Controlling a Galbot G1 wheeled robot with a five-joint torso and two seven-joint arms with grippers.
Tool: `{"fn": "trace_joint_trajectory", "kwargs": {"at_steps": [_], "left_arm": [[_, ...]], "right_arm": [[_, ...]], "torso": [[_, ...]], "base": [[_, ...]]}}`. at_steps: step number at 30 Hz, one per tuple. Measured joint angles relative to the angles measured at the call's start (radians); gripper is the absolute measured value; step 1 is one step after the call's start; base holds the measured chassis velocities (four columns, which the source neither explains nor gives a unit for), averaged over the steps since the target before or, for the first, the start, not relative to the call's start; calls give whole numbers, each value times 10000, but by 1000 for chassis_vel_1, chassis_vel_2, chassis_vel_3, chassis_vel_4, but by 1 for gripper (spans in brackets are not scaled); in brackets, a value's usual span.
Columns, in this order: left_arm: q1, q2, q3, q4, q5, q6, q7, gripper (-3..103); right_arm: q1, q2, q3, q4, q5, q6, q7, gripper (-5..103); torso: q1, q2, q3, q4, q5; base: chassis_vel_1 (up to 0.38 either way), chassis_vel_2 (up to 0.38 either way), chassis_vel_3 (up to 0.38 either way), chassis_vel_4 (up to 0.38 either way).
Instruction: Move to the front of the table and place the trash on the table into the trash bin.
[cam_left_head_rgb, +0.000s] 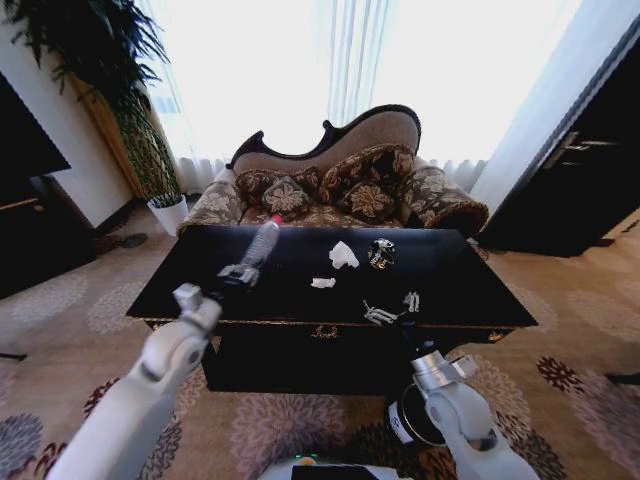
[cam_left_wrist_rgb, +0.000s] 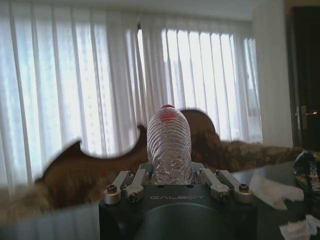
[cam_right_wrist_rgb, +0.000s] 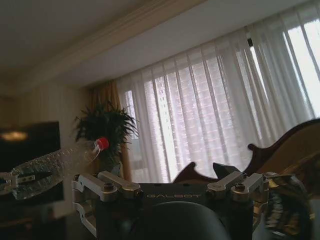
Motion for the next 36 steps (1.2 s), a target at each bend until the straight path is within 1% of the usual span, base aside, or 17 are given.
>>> {"fn": "trace_joint_trajectory", "kwargs": {"at_steps": [3,4,5,8,9,10,11,14,16,17,19,24,27,30,31,32,36], "left_arm": [[767,-8,-761,-710,690,-905,403,35],[767,-8,-761,-710,690,-905,403,35],[992,-34,-952,-908,848,-1157,559,35],[1657,-132,-1566,-1493,1496,-2128,1317,35],[1766,-137,-1642,-1587,1607,-2297,1505,35],[1766,-137,-1642,-1587,1607,-2297,1505,35],[1976,-144,-1755,-1774,1864,-2589,1860,35],[2398,-165,-1911,-2291,2474,-3043,2593,35],[2443,-165,-1941,-2356,2566,-3091,2686,35],[2553,-158,-2018,-2500,2812,-3212,2932,35],[2666,-84,-2076,-2603,3037,-3313,3128,35],[2722,212,-2051,-2643,3155,-3355,3345,35],[2624,507,-1984,-2685,3071,-3357,3512,35],[2390,1061,-1901,-2673,2902,-3355,3674,35],[2374,1099,-1897,-2670,2899,-3355,3685,35],[2260,1385,-1843,-2647,2886,-3357,3781,35],[2157,1741,-1633,-2616,2873,-3411,3982,35]], "right_arm": [[-134,-26,-335,468,1376,-353,-11,100],[-134,-26,-335,468,1376,-353,-11,100],[-178,-26,-461,605,1827,-464,-11,100],[-325,10,-871,1098,3209,-796,6,100],[-355,14,-940,1197,3430,-854,23,100],[-355,14,-940,1197,3430,-854,23,100],[-432,12,-1063,1427,3875,-974,82,100],[-606,-26,-1330,1958,4656,-1167,225,100],[-625,-26,-1376,2024,4735,-1187,240,100],[-662,-12,-1489,2183,4908,-1235,271,100],[-684,60,-1679,2389,5133,-1313,300,100],[-653,230,-2087,2669,5282,-1442,356,100],[-630,259,-2421,2750,5176,-1475,442,100],[-613,292,-2874,2831,4933,-1569,525,100],[-612,297,-2903,2832,4912,-1577,526,100],[-606,338,-3081,2832,4727,-1621,526,100],[-598,374,-3252,2760,4556,-1656,494,100]], "torso": [[0,0,0,0,0],[0,0,0,0,0],[0,0,0,-1,-1],[0,0,0,0,-1],[0,0,0,-1,-1],[0,0,0,-1,-1],[-1,0,0,-1,0],[0,1,0,-1,0],[0,0,0,-1,0],[0,0,0,0,1],[0,0,0,-1,0],[0,0,0,0,-1],[2,-1,1,0,0],[1,-1,1,-1,-1],[1,-1,1,-1,-1],[1,-1,1,-2,-1],[2,-1,1,-1,-1]], "base": [[0,0,0,0],[0,0,0,0],[0,0,0,0],[0,0,0,0],[0,0,0,0],[0,0,0,0],[0,0,0,0],[0,0,0,0],[0,0,0,0],[0,0,0,0],[0,0,0,0],[0,0,0,0],[0,0,0,0],[0,0,0,0],[0,0,0,0],[0,0,0,0],[0,0,0,0]]}}
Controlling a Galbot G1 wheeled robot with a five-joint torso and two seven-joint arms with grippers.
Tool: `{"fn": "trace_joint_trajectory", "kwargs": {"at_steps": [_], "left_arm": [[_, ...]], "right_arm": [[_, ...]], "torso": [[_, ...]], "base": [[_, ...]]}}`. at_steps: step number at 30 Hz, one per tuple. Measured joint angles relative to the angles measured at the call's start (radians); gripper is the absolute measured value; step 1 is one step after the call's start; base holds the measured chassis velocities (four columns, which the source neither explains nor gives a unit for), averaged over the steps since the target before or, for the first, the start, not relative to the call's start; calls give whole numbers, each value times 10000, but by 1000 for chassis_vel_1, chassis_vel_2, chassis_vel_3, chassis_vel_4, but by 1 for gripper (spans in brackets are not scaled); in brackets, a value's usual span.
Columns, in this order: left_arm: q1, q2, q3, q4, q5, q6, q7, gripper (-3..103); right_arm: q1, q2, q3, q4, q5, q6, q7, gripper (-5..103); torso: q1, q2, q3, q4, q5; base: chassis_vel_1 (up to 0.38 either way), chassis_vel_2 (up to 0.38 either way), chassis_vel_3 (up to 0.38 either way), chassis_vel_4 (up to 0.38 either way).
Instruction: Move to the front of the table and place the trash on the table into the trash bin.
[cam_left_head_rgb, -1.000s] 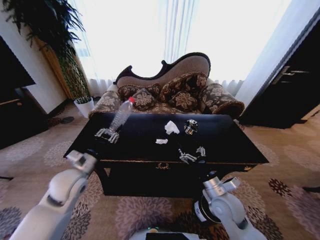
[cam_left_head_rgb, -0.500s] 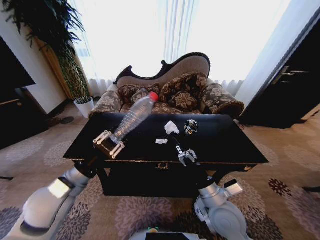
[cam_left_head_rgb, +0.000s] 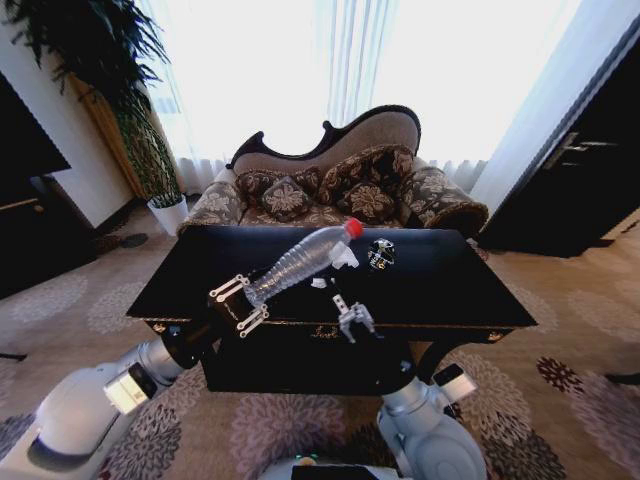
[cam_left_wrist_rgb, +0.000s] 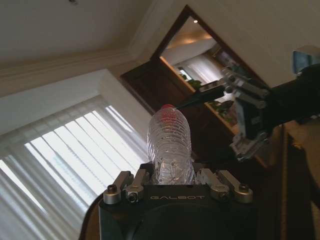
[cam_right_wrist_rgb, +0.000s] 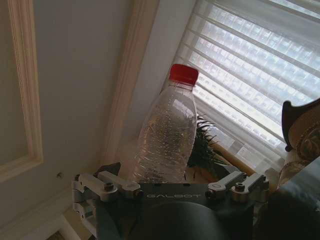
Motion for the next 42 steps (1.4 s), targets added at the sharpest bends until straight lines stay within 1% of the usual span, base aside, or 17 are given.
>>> {"fn": "trace_joint_trajectory", "kwargs": {"at_steps": [4,9,11,13,21,23,25,27,28,29,31,33,35,37,40,41,42], "left_arm": [[-61,170,182,36,21,-42,82,35],[-168,456,287,65,-205,-42,82,35],[-115,603,325,144,-283,-134,193,35],[-55,687,317,230,-319,-290,488,35],[18,912,212,262,-633,-306,830,35],[11,1017,128,259,-897,-226,874,35],[12,1049,107,259,-968,-206,879,35],[19,1105,60,260,-1073,-183,895,35],[20,1123,38,268,-1104,-181,911,35],[20,1152,6,298,-1157,-182,958,35],[13,1166,-17,325,-1195,-182,985,35],[-8,1196,-71,376,-1262,-181,1049,35],[-10,1204,-115,416,-1310,-198,1098,35],[-1,1197,-117,426,-1315,-206,1101,35],[41,1090,-115,427,-1319,-200,1057,35],[41,1090,-115,427,-1319,-200,1057,35],[61,1041,-121,418,-1319,-159,1007,32]], "right_arm": [[22,78,-64,-78,-156,-58,-76,100],[66,214,-243,-283,-380,-97,-114,100],[97,230,-255,-460,-473,-78,-182,100],[111,222,-252,-561,-534,-32,-254,100],[155,160,-117,-660,-521,94,-385,101],[115,152,-88,-647,-522,155,-465,92],[108,146,-64,-631,-517,158,-484,92],[83,119,11,-578,-485,158,-513,82],[75,104,38,-561,-471,157,-519,82],[51,47,130,-532,-412,159,-522,71],[41,6,199,-529,-363,168,-520,71],[34,-59,307,-514,-301,170,-524,60],[-5,-96,430,-455,-256,170,-527,54],[-28,-97,465,-428,-249,170,-527,54],[-116,-93,641,-329,-222,212,-565,44],[-116,-93,641,-329,-222,212,-565,44],[-137,-98,704,-315,-213,236,-608,41]], "torso": [[0,0,0,1,1],[0,0,0,1,0],[0,0,0,0,0],[0,0,0,1,1],[0,0,0,1,1],[0,0,0,0,2],[0,0,0,0,1],[0,0,0,1,1],[0,0,0,1,1],[0,0,0,1,1],[-1,1,0,1,1],[0,0,0,1,2],[0,0,0,0,2],[0,0,0,0,1],[0,0,0,1,1],[0,0,0,1,1],[-1,0,0,0,1]], "base": [[0,0,0,0],[0,0,0,0],[0,0,0,0],[0,0,0,0],[0,0,0,0],[0,0,0,0],[0,0,0,0],[0,0,0,0],[0,0,0,0],[0,0,0,0],[0,0,0,0],[0,0,0,0],[0,0,0,0],[0,0,0,0],[0,0,0,0],[0,0,0,0],[0,0,0,0]]}}
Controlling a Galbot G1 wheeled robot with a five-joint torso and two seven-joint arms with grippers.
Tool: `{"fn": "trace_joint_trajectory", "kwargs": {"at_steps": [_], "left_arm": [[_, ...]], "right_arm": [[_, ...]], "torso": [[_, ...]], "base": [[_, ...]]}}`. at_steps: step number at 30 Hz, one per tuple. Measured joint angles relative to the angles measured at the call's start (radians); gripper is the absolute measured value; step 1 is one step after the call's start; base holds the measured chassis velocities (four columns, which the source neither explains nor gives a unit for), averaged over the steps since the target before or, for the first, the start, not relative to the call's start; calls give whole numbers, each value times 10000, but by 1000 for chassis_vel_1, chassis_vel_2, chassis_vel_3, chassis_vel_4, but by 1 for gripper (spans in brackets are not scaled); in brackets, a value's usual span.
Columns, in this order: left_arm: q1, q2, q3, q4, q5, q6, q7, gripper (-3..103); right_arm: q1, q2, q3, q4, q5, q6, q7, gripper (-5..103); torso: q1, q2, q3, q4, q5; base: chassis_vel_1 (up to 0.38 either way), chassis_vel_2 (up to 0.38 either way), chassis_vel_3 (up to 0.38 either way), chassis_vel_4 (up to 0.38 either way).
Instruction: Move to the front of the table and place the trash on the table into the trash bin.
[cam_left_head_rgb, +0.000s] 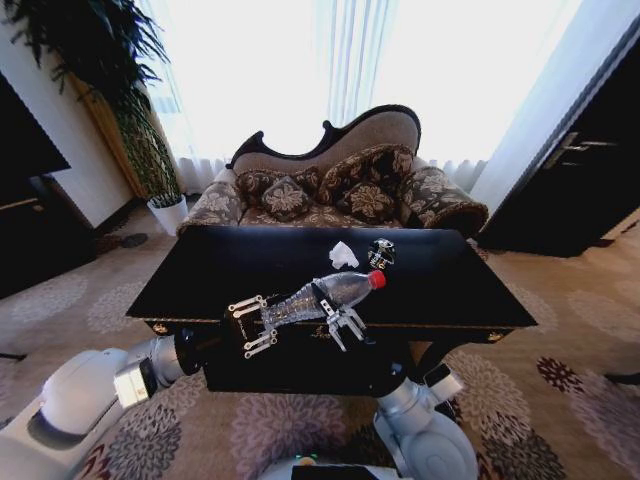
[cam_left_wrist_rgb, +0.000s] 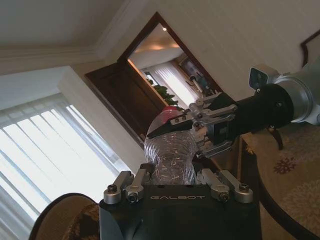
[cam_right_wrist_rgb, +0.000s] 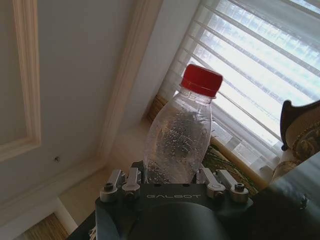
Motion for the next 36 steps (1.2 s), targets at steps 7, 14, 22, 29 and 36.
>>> {"fn": "trace_joint_trajectory", "kwargs": {"at_steps": [7,14,22,29,36], "left_arm": [[244,-554,-585,-61,-610,114,-292,58],[273,-1548,-777,-12,-1303,71,-255,80],[483,-2874,-1494,-138,-2469,150,-355,100],[344,-3584,-2055,-160,-3809,669,-988,100],[256,-3845,-2708,205,-4935,790,-1511,100]], "right_arm": [[-98,-270,786,93,912,296,-35,29],[-134,-177,1652,28,1298,421,-229,24],[149,-583,2529,-853,2143,635,-1056,24],[118,-587,2631,-1395,2640,861,-3914,24],[-174,-208,2609,-2233,2331,1096,-7531,24]], "torso": [[0,0,0,2,1],[0,0,0,2,-1],[0,0,0,0,1],[0,0,0,1,0],[0,1,0,1,-1]], "base": [[0,0,0,0],[0,0,0,0],[0,0,0,0],[0,0,0,0],[0,0,0,0]]}}
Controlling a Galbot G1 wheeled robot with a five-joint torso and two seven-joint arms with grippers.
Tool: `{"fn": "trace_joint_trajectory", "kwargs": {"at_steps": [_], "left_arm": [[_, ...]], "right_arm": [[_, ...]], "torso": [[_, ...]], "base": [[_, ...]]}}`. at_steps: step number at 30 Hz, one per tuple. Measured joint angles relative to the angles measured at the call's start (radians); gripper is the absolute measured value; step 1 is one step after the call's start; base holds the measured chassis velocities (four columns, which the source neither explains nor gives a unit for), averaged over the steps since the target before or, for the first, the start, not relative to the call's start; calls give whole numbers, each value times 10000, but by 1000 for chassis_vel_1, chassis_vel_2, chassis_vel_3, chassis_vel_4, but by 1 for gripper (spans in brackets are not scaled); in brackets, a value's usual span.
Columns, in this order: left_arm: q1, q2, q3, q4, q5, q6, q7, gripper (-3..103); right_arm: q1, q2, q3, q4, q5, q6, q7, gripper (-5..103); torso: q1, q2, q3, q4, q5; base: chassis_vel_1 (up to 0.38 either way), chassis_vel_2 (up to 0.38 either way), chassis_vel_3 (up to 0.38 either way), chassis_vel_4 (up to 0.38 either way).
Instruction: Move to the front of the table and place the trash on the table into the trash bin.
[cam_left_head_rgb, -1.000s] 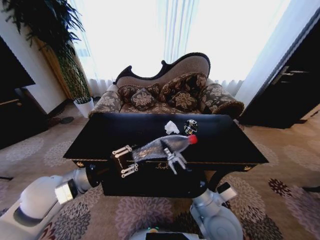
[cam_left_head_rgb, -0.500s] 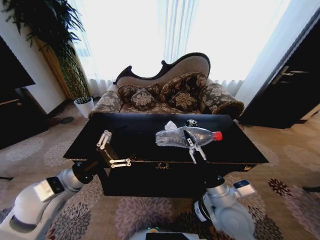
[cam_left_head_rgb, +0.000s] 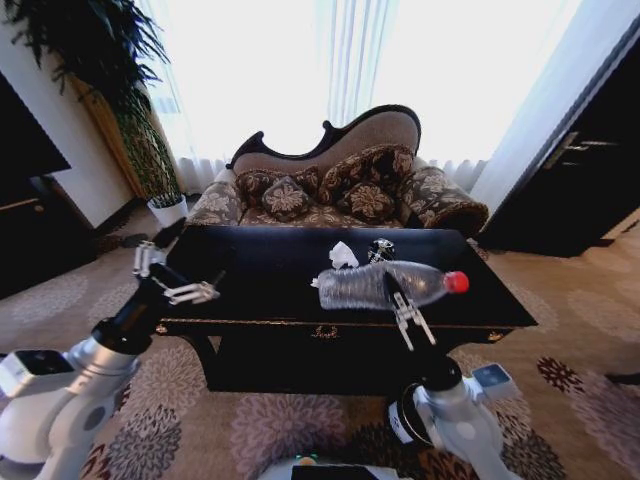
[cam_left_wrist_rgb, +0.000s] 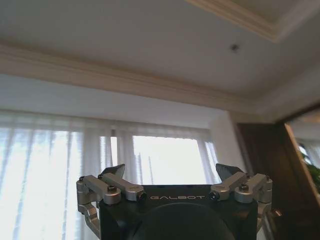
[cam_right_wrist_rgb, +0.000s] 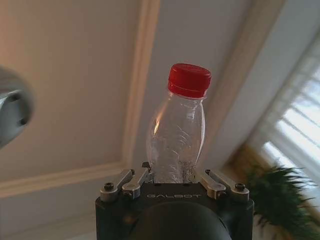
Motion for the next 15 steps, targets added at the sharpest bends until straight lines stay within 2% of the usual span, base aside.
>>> {"fn": "trace_joint_trajectory", "kwargs": {"at_steps": [2,4,15], "left_arm": [[-42,-103,-254,12,-653,204,-464,100],[-69,-142,-556,10,-1144,318,-690,100],[-20,10,-1720,114,-1997,375,-909,100]], "right_arm": [[-110,121,-63,-497,-613,134,-709,24],[-90,135,-130,-1002,-1133,327,-951,24],[611,-243,81,-4060,-2085,1043,-1444,24]], "torso": [[0,0,0,-3,-1],[0,-1,0,0,2],[0,0,1,-1,2]], "base": [[0,0,0,0],[0,0,0,0],[0,0,0,0]]}}
